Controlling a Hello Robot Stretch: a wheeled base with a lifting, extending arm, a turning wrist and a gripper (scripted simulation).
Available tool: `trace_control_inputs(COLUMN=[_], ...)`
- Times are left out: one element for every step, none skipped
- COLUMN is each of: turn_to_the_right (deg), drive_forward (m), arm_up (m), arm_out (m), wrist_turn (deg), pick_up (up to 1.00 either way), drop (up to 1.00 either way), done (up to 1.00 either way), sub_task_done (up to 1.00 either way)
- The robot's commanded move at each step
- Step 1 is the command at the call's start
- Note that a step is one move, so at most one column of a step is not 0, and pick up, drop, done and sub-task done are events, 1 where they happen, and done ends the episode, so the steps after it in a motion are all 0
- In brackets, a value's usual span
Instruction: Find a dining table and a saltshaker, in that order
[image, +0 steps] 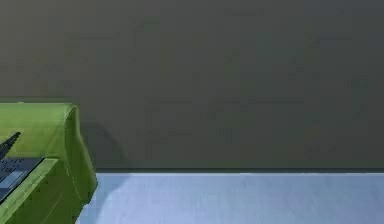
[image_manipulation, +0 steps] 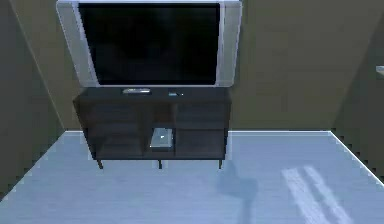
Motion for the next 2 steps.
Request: trace_control_inputs(turn_to_the_right=[-45.0,-45.0], drive_forward=[0.00,0.00], arm_up=[0.00,0.00], arm_out=[0.00,0.00], wrist_turn=[0.0,0.0], pick_up=[0.00,0.00], drop=[0.00,0.00], done=[0.00,0.00], sub_task_done=[0.00,0.00])
